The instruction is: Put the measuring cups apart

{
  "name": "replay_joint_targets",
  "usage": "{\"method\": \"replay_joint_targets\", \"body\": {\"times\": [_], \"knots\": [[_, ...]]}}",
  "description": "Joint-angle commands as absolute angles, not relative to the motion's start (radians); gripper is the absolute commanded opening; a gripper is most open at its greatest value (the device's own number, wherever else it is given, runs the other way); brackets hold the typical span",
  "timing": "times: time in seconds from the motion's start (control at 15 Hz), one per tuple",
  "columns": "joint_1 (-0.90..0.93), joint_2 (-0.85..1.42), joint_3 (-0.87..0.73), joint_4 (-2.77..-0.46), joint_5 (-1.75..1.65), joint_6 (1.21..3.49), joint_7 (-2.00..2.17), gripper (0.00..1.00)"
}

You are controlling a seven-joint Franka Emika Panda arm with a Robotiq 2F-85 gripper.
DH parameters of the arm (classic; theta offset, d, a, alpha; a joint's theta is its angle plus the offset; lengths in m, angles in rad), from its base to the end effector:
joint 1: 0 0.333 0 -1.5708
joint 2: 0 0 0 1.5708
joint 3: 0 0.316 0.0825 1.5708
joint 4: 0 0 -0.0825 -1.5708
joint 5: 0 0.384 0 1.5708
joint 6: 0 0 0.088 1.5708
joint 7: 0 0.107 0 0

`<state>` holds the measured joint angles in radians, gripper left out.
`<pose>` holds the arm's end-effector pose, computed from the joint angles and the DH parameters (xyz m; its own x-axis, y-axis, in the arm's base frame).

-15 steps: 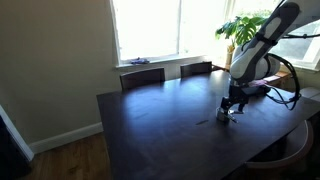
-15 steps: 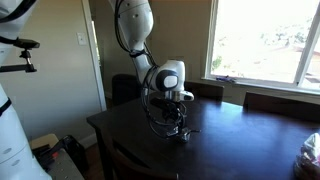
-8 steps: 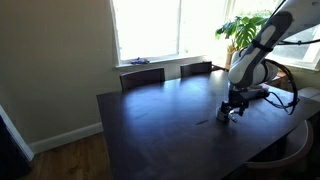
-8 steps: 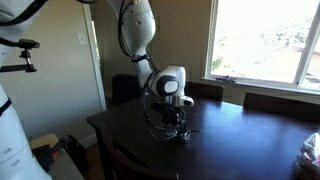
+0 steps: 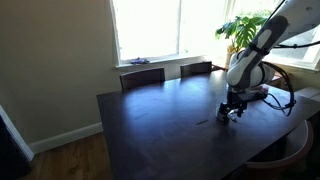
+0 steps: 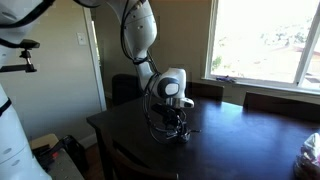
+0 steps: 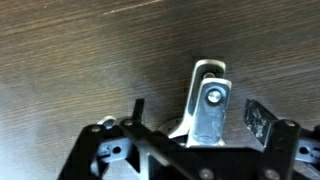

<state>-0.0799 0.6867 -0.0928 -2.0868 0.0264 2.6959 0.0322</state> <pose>0.5505 -0.0999 0.0846 0.9750 -0.2102 -0.0724 -0.2068 -0.9770 0.0515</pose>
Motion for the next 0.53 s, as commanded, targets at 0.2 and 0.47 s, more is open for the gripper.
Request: {"method": "replay_joint_targets", "body": {"times": [0.2,0.47], "knots": [[-0.085,0.64,-0.082,-2.114,0.022,2.686,0.02,0.92],[-0.08,0.624,-0.082,-2.127,0.014,2.695,0.01,0.64]]}}
